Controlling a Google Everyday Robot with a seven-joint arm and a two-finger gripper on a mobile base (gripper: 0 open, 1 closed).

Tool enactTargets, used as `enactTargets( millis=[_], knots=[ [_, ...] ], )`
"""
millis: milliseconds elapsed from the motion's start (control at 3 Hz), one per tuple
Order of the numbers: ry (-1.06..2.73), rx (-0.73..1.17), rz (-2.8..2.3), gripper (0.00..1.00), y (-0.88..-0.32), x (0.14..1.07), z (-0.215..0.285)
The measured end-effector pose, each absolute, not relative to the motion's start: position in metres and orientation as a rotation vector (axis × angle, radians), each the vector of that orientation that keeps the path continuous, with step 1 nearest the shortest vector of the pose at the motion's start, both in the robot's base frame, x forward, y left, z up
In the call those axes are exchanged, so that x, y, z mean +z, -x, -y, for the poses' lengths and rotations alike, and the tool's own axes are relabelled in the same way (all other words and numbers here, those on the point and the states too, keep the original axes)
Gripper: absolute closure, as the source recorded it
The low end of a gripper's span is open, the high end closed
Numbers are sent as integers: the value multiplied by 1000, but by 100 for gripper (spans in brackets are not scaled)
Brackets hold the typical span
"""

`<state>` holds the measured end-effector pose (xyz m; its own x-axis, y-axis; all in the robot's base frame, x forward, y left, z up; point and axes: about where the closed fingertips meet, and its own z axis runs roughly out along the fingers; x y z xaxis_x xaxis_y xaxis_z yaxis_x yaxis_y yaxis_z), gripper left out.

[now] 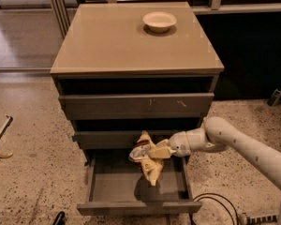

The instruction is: Place brown chip bag into bottom drawer

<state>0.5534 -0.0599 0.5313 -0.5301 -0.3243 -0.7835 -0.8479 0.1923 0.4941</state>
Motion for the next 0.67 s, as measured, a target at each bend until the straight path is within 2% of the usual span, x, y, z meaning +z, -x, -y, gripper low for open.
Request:
enactTargets(
  millis=[667],
  knots=[
    [1171,1561,-2092,100,-559,442,10]
  ],
)
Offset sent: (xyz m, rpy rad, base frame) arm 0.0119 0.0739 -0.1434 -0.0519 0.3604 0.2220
